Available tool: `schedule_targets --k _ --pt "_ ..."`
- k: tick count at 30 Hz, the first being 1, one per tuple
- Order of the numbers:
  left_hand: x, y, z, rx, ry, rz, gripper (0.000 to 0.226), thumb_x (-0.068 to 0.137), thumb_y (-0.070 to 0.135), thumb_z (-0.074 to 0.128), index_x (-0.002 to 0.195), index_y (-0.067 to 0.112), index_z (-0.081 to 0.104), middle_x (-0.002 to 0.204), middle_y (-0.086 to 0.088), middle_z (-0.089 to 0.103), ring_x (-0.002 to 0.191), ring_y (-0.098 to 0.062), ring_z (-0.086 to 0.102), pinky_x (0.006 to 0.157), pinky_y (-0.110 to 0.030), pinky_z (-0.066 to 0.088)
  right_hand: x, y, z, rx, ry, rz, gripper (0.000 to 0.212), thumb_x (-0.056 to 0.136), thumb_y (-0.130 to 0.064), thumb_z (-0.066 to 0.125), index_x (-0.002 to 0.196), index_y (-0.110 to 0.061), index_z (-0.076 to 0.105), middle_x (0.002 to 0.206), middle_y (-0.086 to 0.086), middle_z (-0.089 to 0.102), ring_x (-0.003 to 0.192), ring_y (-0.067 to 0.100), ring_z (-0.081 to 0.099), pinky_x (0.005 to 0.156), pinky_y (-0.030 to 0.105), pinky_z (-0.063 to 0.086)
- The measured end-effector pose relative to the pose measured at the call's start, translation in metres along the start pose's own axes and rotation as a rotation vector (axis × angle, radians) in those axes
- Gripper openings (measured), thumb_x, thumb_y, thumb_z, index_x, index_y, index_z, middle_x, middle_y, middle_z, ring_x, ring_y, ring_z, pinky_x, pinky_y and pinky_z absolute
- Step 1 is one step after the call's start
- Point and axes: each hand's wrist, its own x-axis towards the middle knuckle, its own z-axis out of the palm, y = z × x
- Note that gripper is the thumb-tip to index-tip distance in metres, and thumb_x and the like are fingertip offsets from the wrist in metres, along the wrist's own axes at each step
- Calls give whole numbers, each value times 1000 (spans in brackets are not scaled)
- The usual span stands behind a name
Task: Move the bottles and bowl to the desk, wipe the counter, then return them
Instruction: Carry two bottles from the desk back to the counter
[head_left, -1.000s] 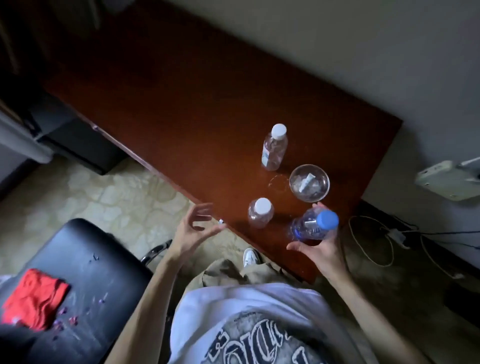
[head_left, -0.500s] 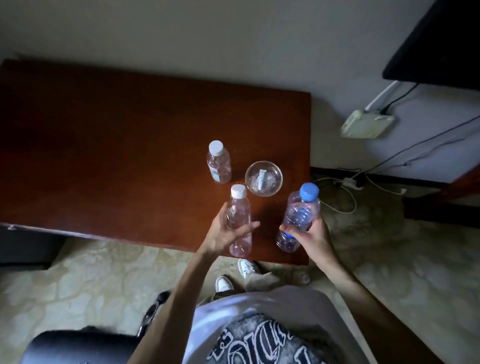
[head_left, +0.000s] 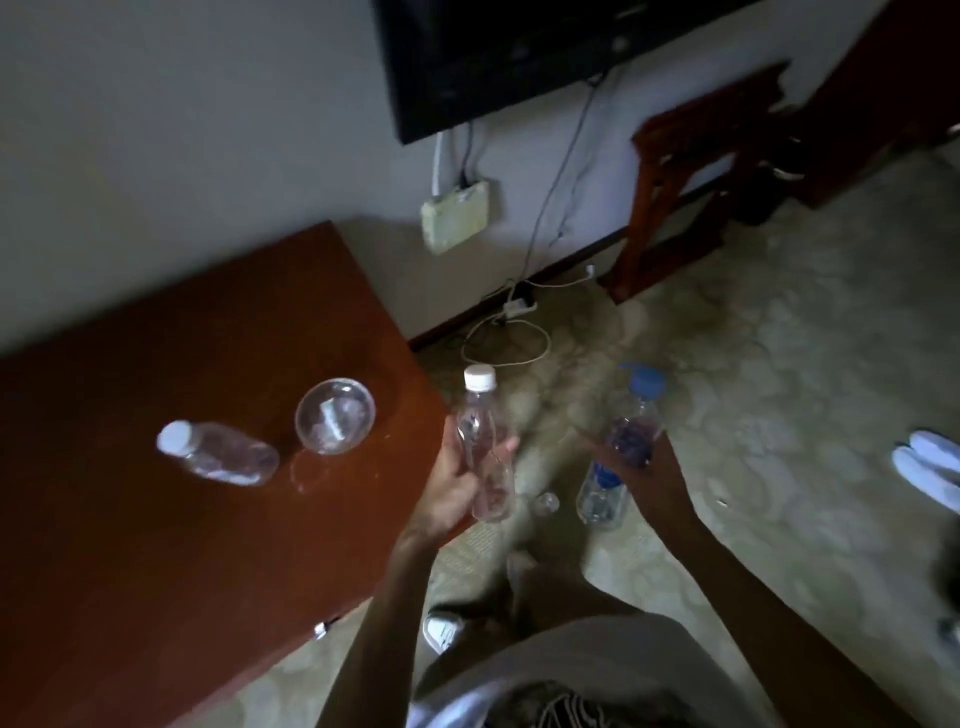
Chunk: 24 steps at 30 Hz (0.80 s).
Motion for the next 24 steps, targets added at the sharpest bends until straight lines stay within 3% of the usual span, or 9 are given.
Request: schedule_targets --k 2,5,8,10,13,16,20,24 --pt "15 -2 36 20 -46 -23 52 86 17 72 131 24 46 119 1 65 114 -21 64 90 -34 56 -3 12 -36 15 96 47 77 54 -54 85 114 -16 55 96 -6 67 95 19 68 89 39 55" --pt "43 -6 100 120 -124 -44 51 84 22 74 127 21 48 120 0 64 115 -15 64 88 -26 56 -3 29 -95 43 243 81 91 42 -75 79 114 -23 56 101 -3 69 95 16 68 87 37 54" --pt "77 -5 175 256 -228 -32 52 80 30 79 122 20 51 117 -1 65 110 -15 65 91 -29 54 11 49 -165 96 370 121 70 56 -58 85 110 -21 60 100 2 71 93 18 70 90 43 56" --pt "105 0 239 298 -317 -21 48 81 26 79 120 22 53 115 4 66 107 -11 66 87 -24 54 25 61 -214 142 455 129 60 63 -43 86 112 -22 60 103 2 71 95 17 70 91 42 56" --pt "146 11 353 330 -423 16 39 82 18 77 114 25 55 101 15 69 93 2 68 75 -16 53 48 76 -294 192 566 119 48 67 -32 86 105 -34 56 103 -5 69 89 -1 67 84 26 53" --pt "181 17 456 388 -518 41 39 82 17 77 113 21 55 98 9 68 89 -5 69 72 -22 54 69 83 -373 200 657 130 46 70 -27 85 101 -37 52 100 -14 66 82 -14 63 76 17 48" --pt "223 16 557 483 -611 32 31 83 20 76 107 23 55 92 13 68 89 -12 67 72 -26 54 104 84 -461 261 739 136 59 65 -38 84 114 -21 55 103 -6 68 91 2 67 81 22 52" --pt "277 19 626 586 -523 8 21 89 16 67 106 11 55 85 5 57 82 -10 62 67 -8 45 163 81 -517 287 776 140 63 64 -45 83 115 -21 56 106 -3 69 97 11 68 87 31 55"
